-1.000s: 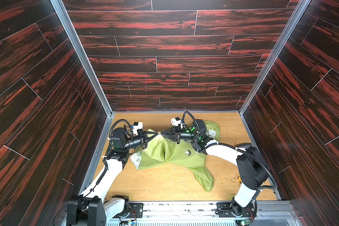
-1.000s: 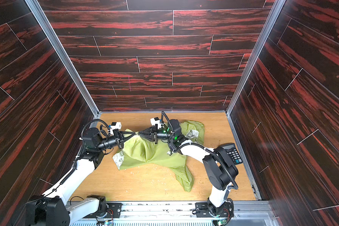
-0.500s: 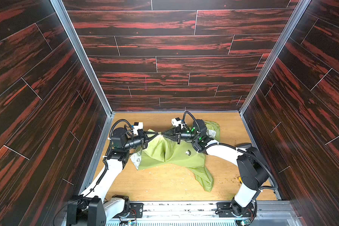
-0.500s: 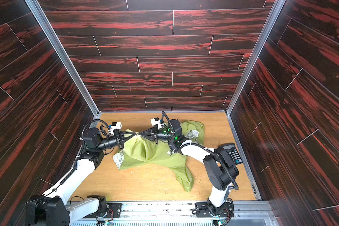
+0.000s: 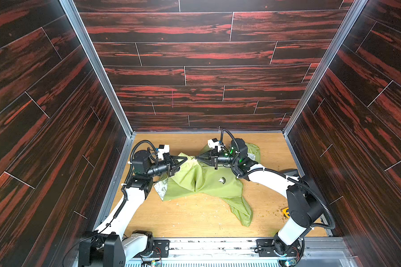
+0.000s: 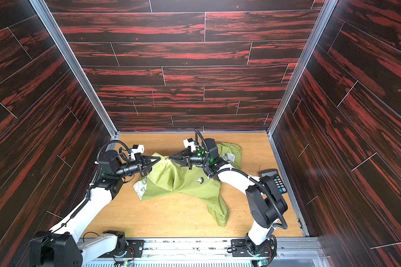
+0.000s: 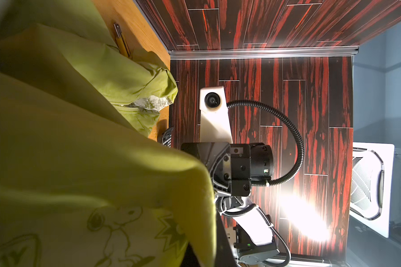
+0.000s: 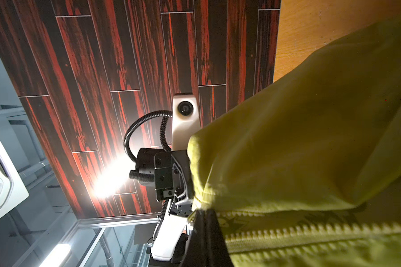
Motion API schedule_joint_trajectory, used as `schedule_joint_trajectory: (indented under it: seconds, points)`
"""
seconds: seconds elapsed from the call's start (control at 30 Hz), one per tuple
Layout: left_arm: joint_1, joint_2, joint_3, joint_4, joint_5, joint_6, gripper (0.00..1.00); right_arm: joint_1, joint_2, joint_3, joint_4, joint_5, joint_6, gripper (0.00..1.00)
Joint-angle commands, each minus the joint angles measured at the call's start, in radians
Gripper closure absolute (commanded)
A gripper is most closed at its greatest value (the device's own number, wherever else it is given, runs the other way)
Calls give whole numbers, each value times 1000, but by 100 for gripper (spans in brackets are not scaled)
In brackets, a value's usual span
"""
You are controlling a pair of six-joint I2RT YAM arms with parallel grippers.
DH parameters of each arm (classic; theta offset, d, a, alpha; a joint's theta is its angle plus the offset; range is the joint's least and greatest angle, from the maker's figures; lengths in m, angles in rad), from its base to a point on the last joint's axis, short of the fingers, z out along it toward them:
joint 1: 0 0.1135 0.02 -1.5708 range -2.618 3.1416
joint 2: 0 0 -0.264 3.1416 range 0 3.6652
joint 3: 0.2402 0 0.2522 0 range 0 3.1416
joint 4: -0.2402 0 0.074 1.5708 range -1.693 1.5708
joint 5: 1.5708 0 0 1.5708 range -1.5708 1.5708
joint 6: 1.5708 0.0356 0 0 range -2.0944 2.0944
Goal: Zip up the jacket
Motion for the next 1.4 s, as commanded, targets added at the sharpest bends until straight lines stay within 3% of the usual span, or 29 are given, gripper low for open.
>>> schedule_joint_trajectory:
  seconds: [0.0,0.73,1.13,1.37]
  points:
    - [2,-45,14,-13,-10,22,100,-8,-39,32,-56,-22,-50,100]
    - [81,-113,13,-100,-5,55,100,-82,-84,-31,-176,-48,-151,100]
    - [124,-136,45,-440,-112,283,100,-114,-84,71,-511,-35,-395,100]
    - [138,-139,54,-540,-183,356,100,-125,-70,152,-691,-1,-525,100]
